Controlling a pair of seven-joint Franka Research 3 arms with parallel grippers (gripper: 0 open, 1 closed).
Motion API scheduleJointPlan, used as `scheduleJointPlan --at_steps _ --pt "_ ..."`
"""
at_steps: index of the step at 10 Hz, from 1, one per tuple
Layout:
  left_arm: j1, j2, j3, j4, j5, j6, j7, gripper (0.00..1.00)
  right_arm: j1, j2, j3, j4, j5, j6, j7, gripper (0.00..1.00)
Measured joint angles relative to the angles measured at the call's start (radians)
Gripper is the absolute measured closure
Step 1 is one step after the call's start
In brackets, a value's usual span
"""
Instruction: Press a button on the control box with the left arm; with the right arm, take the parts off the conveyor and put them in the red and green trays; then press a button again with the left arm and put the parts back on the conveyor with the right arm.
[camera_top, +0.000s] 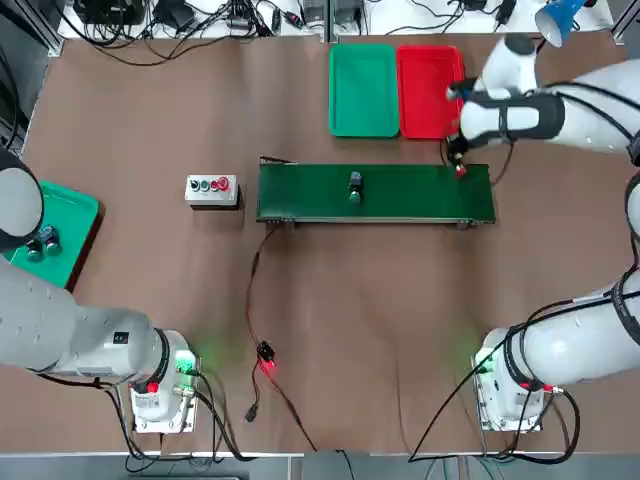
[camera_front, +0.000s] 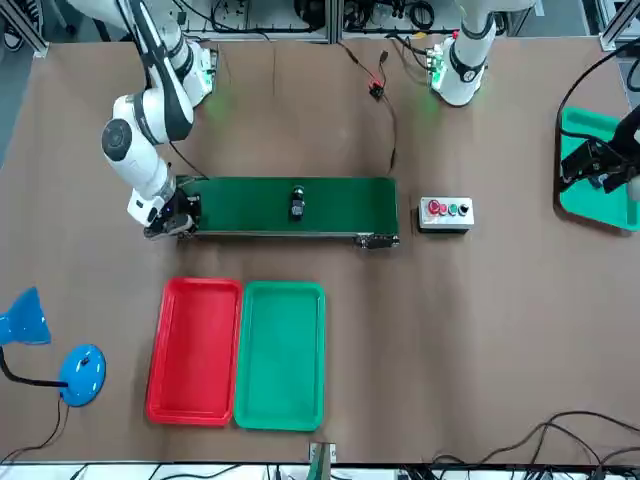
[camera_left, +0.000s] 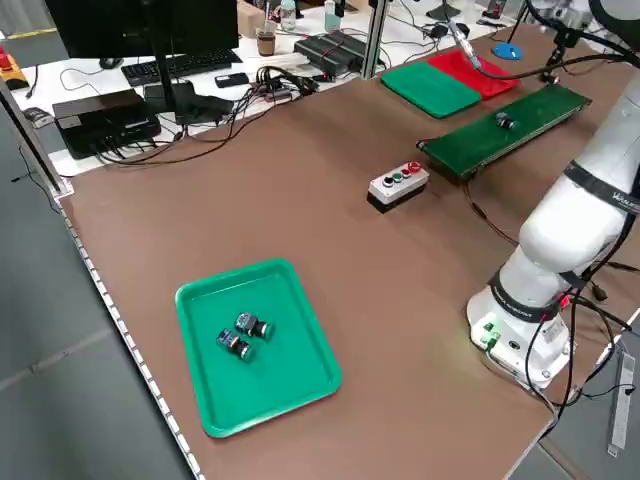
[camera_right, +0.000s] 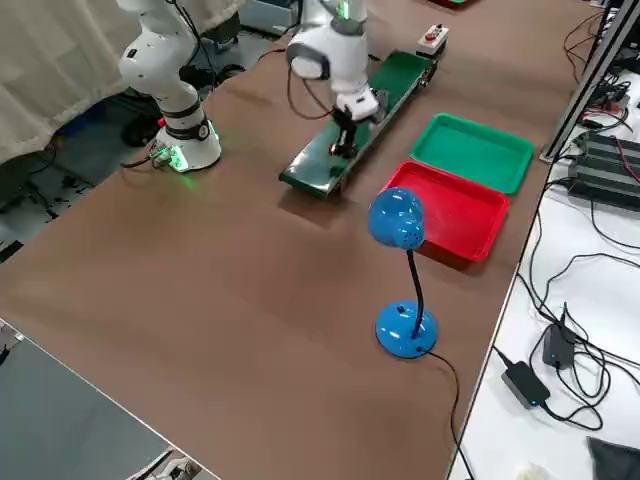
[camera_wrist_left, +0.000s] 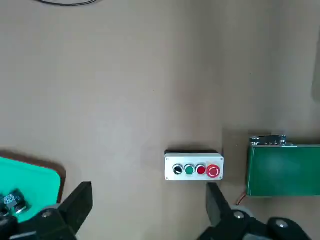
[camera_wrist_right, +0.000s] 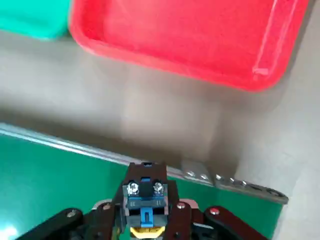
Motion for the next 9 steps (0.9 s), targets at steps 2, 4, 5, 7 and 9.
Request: scheduleJointPlan --at_steps 2,4,5,7,9 --pt "0.000 0.001 0.000 0.000 0.000 0.000 0.000 0.00 0.014 0.023 0.000 0.169 0.001 -0.142 0.045 0.67" --pt "0.000 0.001 0.000 0.001 0.000 0.000 0.000 0.00 0.002 0.139 -0.006 0.304 0.002 -0.115 0.051 0.67" --pt "0.000 0.002 0.000 0.001 0.000 0.000 0.000 0.00 -0.016 0.240 -0.009 0.374 0.009 -0.042 0.060 0.67" --pt "0.001 0.002 0.000 0.002 0.000 0.000 0.000 0.00 -0.054 0.447 -0.012 0.514 0.019 0.050 0.064 0.67" --pt "0.000 0.003 0.000 0.003 0.000 0.000 0.000 0.00 -0.072 0.543 -0.012 0.606 0.020 0.057 0.064 0.67"
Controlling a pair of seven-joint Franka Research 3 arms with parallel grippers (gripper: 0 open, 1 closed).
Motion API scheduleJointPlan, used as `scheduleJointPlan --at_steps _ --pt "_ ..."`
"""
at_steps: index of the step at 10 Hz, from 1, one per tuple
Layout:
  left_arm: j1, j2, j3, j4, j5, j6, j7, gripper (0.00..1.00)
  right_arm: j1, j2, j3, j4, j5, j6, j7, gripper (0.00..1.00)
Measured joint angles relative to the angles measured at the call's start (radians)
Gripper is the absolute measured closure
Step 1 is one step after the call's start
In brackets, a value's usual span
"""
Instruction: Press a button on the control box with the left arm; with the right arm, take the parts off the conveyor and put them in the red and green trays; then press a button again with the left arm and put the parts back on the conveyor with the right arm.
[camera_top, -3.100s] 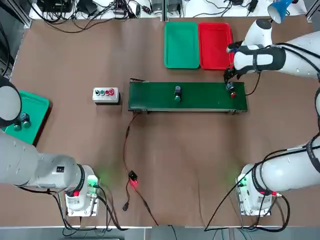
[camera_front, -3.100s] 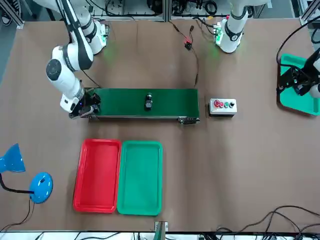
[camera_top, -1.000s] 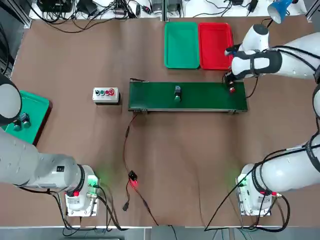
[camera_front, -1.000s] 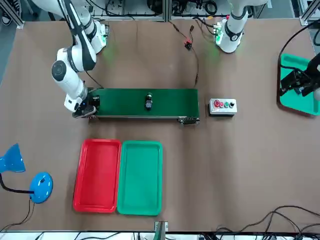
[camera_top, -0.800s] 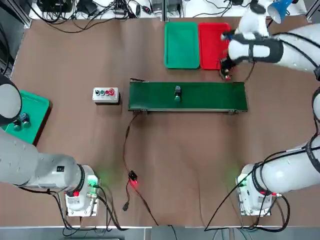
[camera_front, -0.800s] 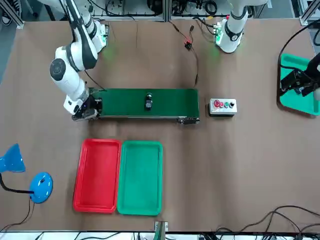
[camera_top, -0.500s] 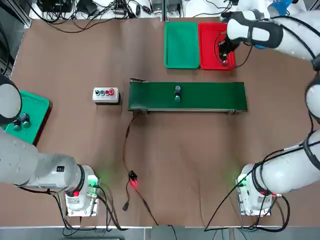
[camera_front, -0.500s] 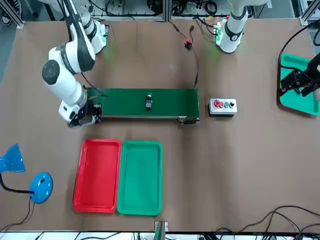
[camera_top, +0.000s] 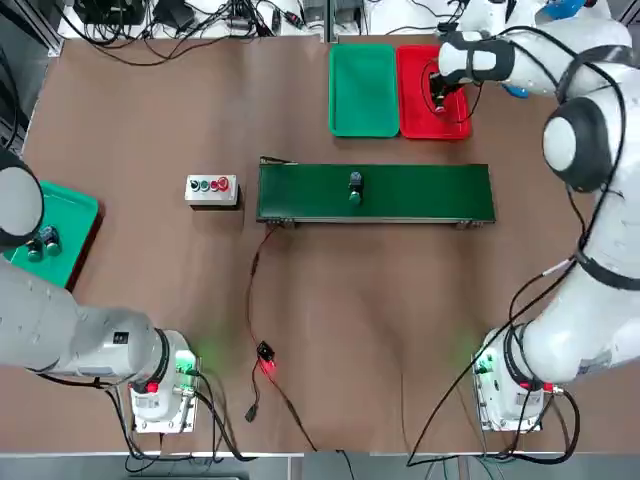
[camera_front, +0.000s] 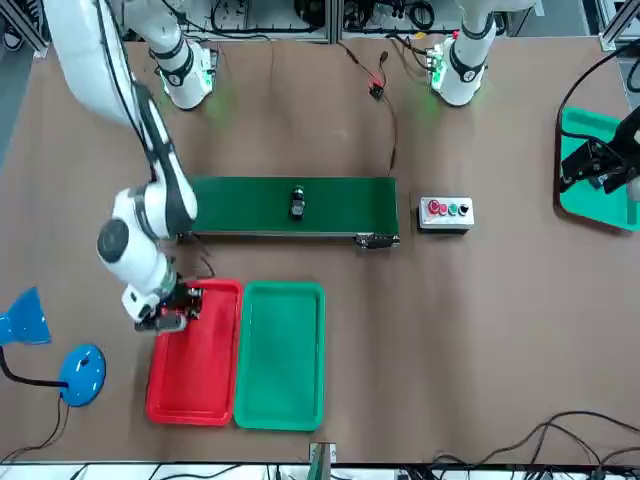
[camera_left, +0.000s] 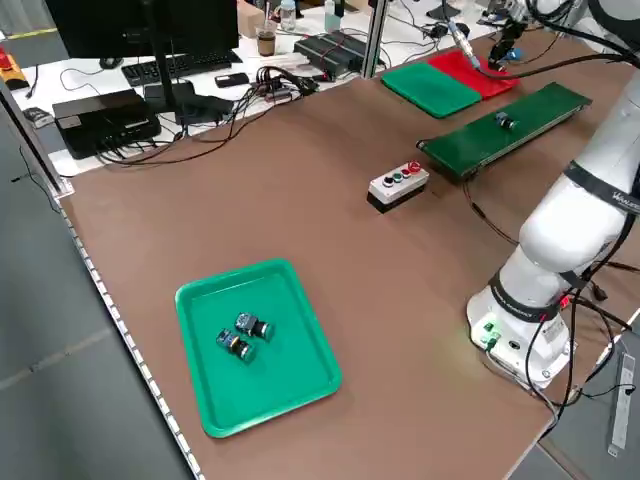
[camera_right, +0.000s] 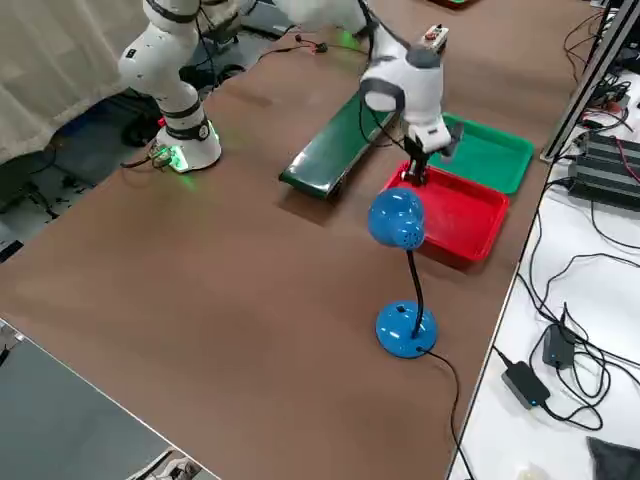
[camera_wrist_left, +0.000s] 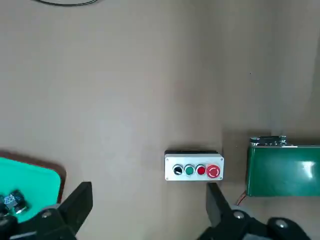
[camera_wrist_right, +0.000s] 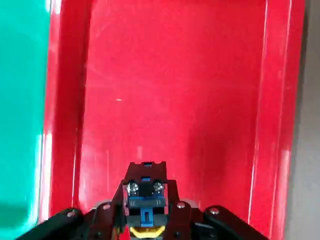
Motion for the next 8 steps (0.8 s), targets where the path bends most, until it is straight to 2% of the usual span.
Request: scheduleJointPlan --at_steps 5,8 --pt "0.000 0.000 0.000 0.000 0.000 0.000 0.000 0.00 -0.025 0.047 0.000 0.015 0.000 -0.015 0.005 0.67" --pt "0.000 0.000 0.000 0.000 0.000 0.000 0.000 0.00 -0.025 0.081 0.000 0.015 0.001 0.044 0.008 0.67"
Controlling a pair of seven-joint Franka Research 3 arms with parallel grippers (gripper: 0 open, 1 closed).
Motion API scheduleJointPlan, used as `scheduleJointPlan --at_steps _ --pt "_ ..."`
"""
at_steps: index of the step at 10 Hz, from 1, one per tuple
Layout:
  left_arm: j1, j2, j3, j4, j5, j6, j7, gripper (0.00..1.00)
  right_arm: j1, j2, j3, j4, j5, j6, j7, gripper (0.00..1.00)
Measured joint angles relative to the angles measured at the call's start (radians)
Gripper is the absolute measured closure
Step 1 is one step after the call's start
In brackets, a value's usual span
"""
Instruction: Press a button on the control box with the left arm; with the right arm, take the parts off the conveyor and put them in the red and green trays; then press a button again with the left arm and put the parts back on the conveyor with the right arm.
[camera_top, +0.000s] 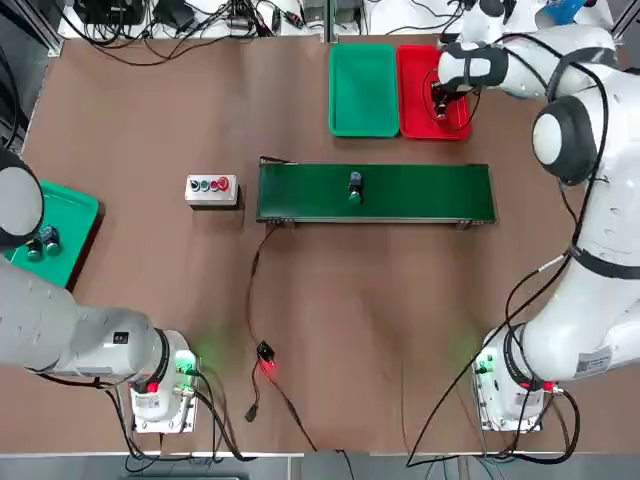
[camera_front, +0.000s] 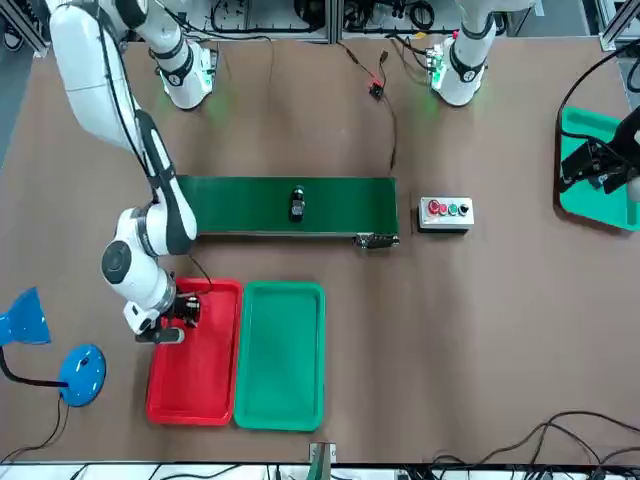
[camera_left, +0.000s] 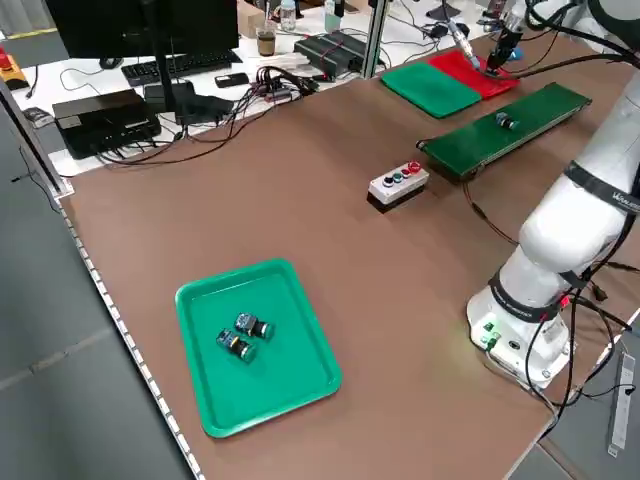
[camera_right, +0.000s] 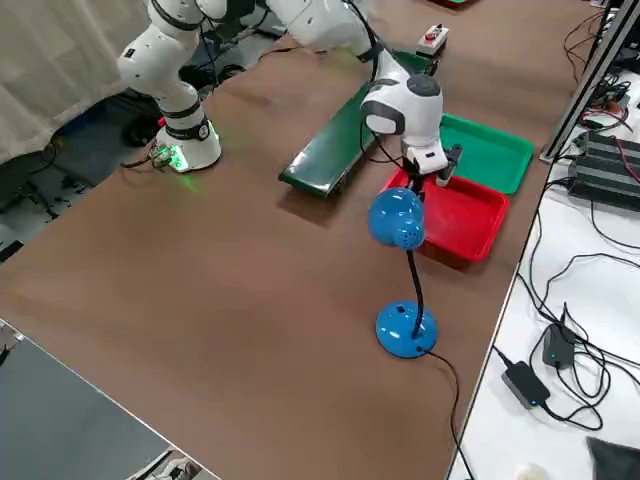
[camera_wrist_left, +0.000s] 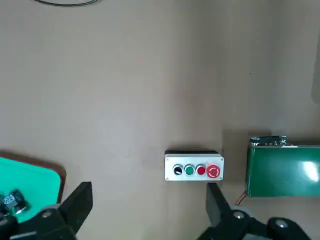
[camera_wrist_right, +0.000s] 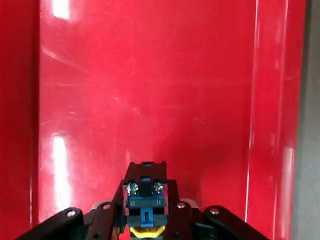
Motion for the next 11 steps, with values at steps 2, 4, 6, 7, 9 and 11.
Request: scheduleJointPlan --at_steps 2,4,6,7,9,11 --pt "0.000 0.000 0.000 0.000 0.000 0.000 0.000 0.00 0.001 0.010 0.001 0.000 0.000 0.007 0.000 0.67" --pt "0.000 0.000 0.000 0.000 0.000 0.000 0.000 0.00 0.005 0.017 0.003 0.000 0.000 0.028 0.013 0.67" --pt "0.000 0.000 0.000 0.000 0.000 0.000 0.000 0.00 0.009 0.023 0.004 0.003 0.000 0.039 0.019 0.65" --pt "0.000 0.000 0.000 0.000 0.000 0.000 0.000 0.00 0.011 0.023 0.004 0.008 0.000 0.039 0.019 0.51" --pt "0.000 0.000 0.000 0.000 0.000 0.000 0.000 0.00 0.015 0.023 0.005 0.016 -0.001 0.038 0.018 0.40" --pt "0.000 0.000 0.000 0.000 0.000 0.000 0.000 0.00 0.015 0.022 0.005 0.029 -0.001 -0.005 0.017 0.38"
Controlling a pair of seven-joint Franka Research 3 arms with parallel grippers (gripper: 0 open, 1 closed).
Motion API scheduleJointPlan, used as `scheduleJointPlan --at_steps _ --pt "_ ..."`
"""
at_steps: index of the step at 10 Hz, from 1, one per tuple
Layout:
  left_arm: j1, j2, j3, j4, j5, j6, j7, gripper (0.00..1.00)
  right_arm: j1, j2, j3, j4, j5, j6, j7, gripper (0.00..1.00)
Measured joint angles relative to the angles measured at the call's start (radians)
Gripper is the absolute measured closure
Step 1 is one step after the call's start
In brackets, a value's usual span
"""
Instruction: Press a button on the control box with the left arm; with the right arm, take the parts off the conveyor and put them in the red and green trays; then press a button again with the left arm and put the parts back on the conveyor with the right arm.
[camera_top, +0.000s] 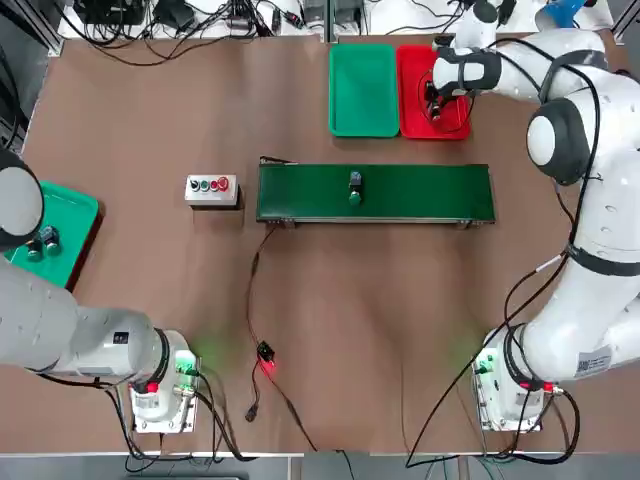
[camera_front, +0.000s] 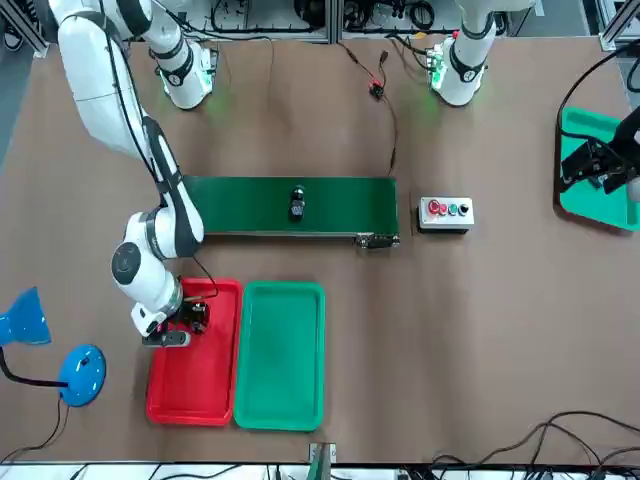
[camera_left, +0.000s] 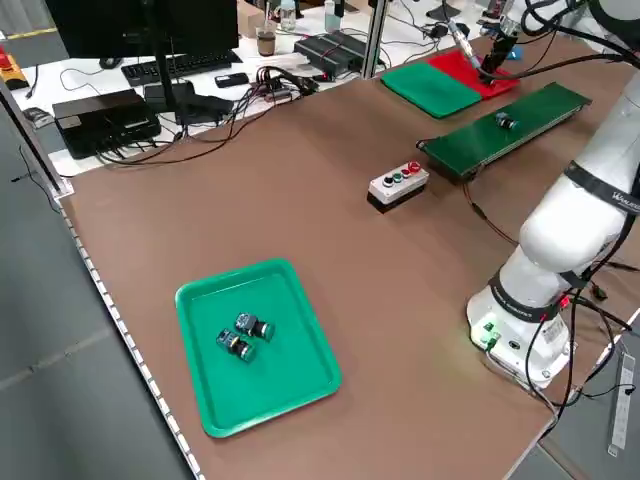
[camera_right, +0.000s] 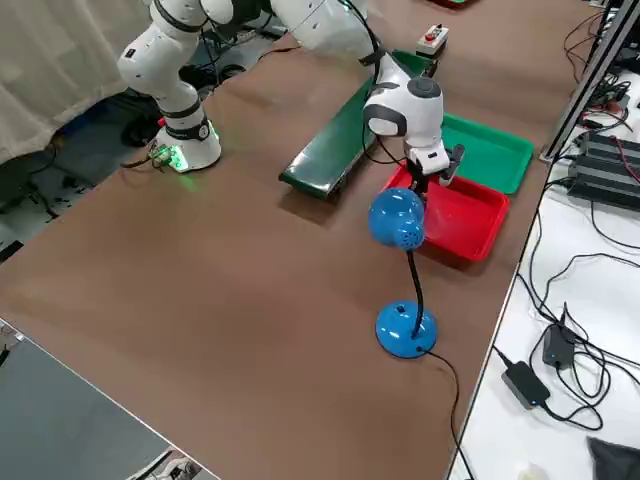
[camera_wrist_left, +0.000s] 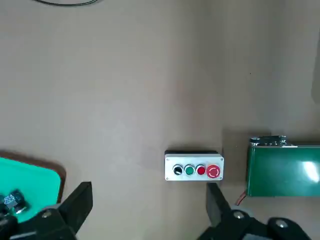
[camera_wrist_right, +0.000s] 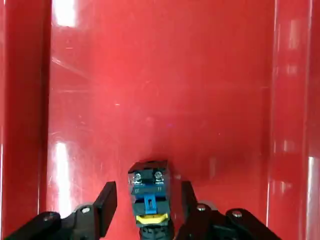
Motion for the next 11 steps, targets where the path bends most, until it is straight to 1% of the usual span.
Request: scheduleJointPlan --at_steps 1,2,3,4,5,6,9,11 --pt "0.000 0.000 0.000 0.000 0.000 0.000 0.000 0.00 0.001 -0.006 0.001 0.036 0.000 -0.080 -0.001 0.35" --pt "-0.001 0.000 0.000 0.000 0.000 0.000 0.000 0.00 0.005 -0.028 0.004 0.099 0.000 -0.196 -0.001 0.30" --pt "-0.001 0.000 0.000 0.000 0.000 0.000 0.000 0.00 0.014 -0.059 0.007 0.159 0.001 -0.313 -0.001 0.24" --pt "-0.001 0.000 0.000 0.000 0.000 0.000 0.000 0.00 0.024 -0.090 0.008 0.201 0.001 -0.396 -0.001 0.19" --pt "-0.001 0.000 0.000 0.001 0.000 0.000 0.000 0.00 0.034 -0.119 0.009 0.219 0.001 -0.438 -0.001 0.05" --pt "-0.001 0.000 0.000 0.001 0.000 0.000 0.000 0.00 0.043 -0.146 0.009 0.226 0.001 -0.481 -0.001 0.01" --pt "-0.001 0.001 0.000 0.002 0.000 0.000 0.000 0.00 0.058 -0.246 0.016 0.235 0.003 -0.684 0.000 0.01" --pt "-0.001 0.002 0.000 0.002 0.000 0.000 0.000 0.00 0.081 -0.338 0.022 0.237 0.004 -0.816 0.002 0.01"
